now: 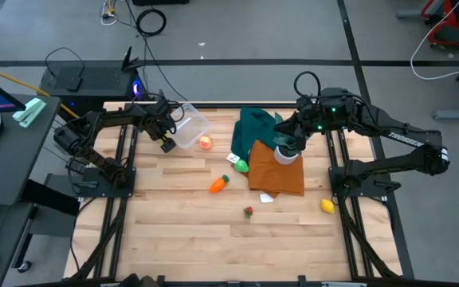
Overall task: Pick and placing Produce into tupperware
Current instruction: Put the top lemon into the transparent container
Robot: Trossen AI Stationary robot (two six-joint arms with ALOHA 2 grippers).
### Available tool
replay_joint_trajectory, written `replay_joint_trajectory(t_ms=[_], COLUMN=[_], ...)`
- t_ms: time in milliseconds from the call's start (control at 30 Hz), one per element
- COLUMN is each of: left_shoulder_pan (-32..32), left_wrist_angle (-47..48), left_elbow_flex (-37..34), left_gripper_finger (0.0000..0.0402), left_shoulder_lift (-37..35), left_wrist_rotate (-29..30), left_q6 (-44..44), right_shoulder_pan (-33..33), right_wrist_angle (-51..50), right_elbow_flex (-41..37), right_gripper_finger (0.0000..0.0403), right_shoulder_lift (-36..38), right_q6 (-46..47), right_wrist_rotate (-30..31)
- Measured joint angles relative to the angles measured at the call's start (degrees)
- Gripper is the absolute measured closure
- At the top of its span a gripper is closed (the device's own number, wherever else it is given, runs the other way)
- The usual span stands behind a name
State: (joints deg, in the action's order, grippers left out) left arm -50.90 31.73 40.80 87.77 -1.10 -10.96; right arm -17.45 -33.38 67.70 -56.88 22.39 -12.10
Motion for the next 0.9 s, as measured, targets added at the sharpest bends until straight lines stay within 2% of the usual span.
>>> replay_joint_trajectory(t_ms=[233, 767, 900], left_shoulder_pan=[0.0, 0.0, 0.0], left_wrist_angle=[0.2, 0.6, 1.1], left_elbow_flex=[0.0, 0.0, 0.1], left_gripper_finger=[0.0046, 0.0166, 0.0170], left_shoulder_lift=[0.0, 0.0, -0.1], left_wrist_rotate=[0.2, 0.5, 0.5], left_q6=[-0.2, -0.3, -0.2], right_shoulder_pan=[0.0, 0.0, 0.0], right_wrist_angle=[0.0, 0.0, 0.0], right_elbow_flex=[0.0, 0.0, 0.0], right_gripper_finger=[0.0403, 0.0403, 0.0403], right_shoulder_lift=[0.0, 0.0, 0.0], right_q6=[0.0, 0.0, 0.0], right_wrist_rotate=[0.0, 0.0, 0.0])
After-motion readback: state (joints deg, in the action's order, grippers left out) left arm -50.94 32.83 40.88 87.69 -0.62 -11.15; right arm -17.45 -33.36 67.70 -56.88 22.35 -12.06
